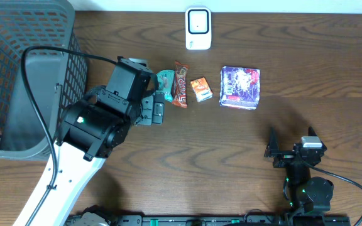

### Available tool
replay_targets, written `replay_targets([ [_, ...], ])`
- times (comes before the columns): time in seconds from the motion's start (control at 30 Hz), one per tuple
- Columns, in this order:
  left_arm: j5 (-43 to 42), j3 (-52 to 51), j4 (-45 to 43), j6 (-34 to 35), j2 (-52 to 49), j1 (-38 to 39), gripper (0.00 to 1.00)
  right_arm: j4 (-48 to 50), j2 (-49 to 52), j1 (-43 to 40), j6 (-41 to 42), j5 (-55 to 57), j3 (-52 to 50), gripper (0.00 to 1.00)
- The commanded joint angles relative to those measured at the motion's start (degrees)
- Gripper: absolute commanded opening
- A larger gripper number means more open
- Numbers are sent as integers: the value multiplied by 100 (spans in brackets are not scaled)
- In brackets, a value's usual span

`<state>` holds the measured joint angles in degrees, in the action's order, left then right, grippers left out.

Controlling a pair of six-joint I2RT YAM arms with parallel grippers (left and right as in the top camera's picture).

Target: Scan the item barcode

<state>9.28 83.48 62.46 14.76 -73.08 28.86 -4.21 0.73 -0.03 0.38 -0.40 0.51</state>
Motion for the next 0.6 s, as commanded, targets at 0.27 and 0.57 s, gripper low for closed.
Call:
replay_targets([
  [0.27, -1008, -50, 146, 315, 9, 37, 100, -7, -20, 46, -22, 9, -20, 99],
  [0.57, -1016, -50, 201, 315, 9, 37, 100, -9, -20, 46, -22, 9, -20, 99],
])
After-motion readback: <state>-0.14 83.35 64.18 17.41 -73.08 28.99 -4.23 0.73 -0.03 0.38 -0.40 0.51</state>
